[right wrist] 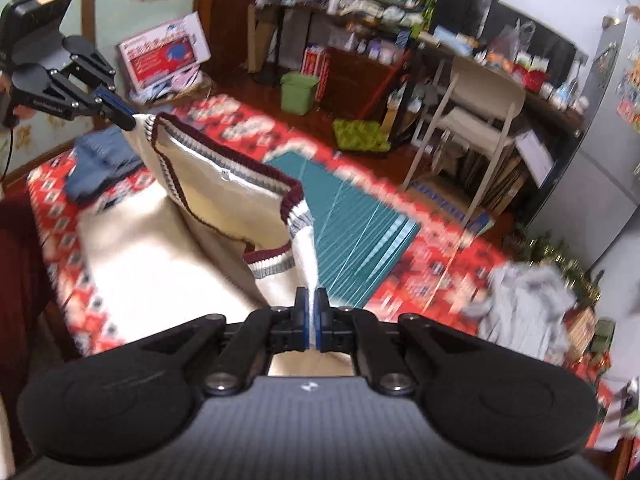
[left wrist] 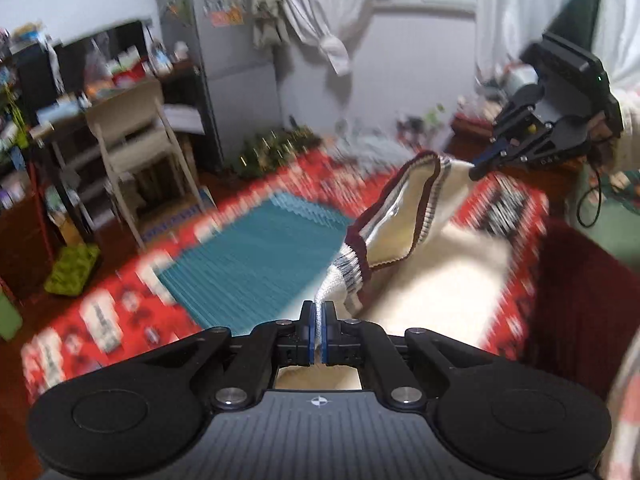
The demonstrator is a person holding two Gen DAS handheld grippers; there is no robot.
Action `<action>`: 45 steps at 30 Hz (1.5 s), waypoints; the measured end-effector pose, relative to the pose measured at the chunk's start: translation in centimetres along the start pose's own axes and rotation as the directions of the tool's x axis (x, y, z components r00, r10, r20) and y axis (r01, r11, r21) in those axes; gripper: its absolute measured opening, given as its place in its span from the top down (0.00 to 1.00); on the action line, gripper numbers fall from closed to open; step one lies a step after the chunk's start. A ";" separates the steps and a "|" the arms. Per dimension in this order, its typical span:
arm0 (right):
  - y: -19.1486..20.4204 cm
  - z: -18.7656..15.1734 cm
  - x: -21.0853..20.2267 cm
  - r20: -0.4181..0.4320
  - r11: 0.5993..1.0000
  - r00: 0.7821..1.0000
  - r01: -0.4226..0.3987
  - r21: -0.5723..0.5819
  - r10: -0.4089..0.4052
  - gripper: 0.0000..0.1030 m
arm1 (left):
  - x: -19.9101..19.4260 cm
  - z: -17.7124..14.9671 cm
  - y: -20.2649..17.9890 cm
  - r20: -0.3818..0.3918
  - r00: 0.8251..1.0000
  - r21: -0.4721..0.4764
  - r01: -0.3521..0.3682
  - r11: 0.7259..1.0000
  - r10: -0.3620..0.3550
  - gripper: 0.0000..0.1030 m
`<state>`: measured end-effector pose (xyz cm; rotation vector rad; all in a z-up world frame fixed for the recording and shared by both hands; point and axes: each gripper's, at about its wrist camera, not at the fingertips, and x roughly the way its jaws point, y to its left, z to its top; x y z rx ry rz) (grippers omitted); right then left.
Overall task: Fold clothes
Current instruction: 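Lift the collar with both tools and fold it over onto the hem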
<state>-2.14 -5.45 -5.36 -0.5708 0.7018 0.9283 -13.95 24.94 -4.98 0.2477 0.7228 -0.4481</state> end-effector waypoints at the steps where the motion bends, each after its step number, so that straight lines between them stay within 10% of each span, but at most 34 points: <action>1: 0.9 -0.9 -0.4 -0.011 1.000 1.000 -0.004 -0.006 0.004 0.98 | 0.5 -0.9 -0.7 -0.031 0.999 0.001 0.010 1.000 -0.010 0.97; 11: 6.0 -8.3 1.3 -0.143 0.999 0.989 -0.045 0.000 0.044 0.91 | 3.8 -8.2 -3.1 -0.236 0.972 -0.105 -0.009 0.994 -0.017 0.91; 16: 4.0 -9.2 0.7 -0.140 0.991 0.987 -0.055 0.126 0.073 0.89 | 2.3 -8.3 -1.0 -0.196 0.981 -0.221 -0.050 0.974 0.005 0.75; 31: -6.1 -7.6 2.9 0.010 0.838 1.000 -0.017 0.545 0.014 0.73 | 6.4 -6.5 9.5 -0.079 0.995 -0.666 -0.098 0.740 0.061 0.64; 41: -10.4 -7.6 7.8 0.065 0.711 0.998 -0.045 0.702 -0.001 0.63 | 9.0 -6.9 11.2 -0.048 0.998 -0.726 -0.056 0.685 0.031 0.63; 45: -10.7 -7.5 9.6 0.074 0.680 0.997 -0.065 0.730 0.017 0.75 | 9.5 -6.8 11.9 -0.027 0.999 -0.746 -0.039 0.665 0.029 0.74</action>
